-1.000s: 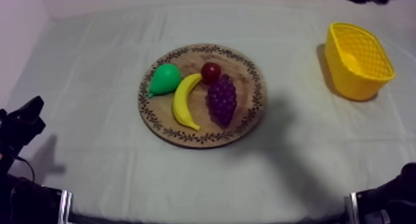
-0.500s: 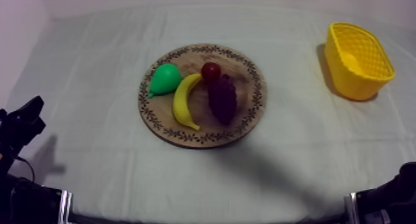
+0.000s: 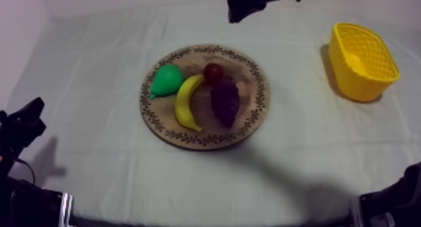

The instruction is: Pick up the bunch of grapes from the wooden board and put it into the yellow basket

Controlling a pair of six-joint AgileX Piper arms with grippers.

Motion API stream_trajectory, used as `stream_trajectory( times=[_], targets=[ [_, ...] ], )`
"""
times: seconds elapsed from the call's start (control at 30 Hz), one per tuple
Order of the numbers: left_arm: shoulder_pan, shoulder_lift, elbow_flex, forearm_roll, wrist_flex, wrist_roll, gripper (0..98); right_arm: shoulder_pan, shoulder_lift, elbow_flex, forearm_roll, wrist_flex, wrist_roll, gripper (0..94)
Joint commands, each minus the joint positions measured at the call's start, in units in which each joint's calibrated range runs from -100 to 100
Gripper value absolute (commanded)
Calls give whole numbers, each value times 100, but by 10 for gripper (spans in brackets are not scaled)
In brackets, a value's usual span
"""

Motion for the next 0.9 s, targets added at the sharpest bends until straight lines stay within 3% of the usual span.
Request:
stream_trajectory(
  times=[0.0, 0.07, 0.23, 0.33, 0.43, 0.57, 0.87],
  targets=[
    [-1, 0, -1, 0, 0, 1, 1, 6, 102, -11, -14, 15, 11, 2],
    [-1, 0, -1, 0, 0, 1, 1, 24, 169, -29, -36, 16, 26, 52],
    [-1, 0, -1, 0, 0, 1, 1, 74, 225, -13, -89, 10, 75, 585],
    [-1, 0, -1, 0, 0, 1, 1, 82, 252, 24, -92, 7, 103, 800],
    [-1, 0, -1, 0, 0, 1, 1, 95, 297, 140, -123, 0, 128, 873],
    [-1, 0, -1, 0, 0, 1, 1, 106, 394, 464, -185, -93, 174, 902],
    [-1, 0, -1, 0, 0, 0, 1, 175, 873, 1339, -480, -1149, 236, 908]
  ],
)
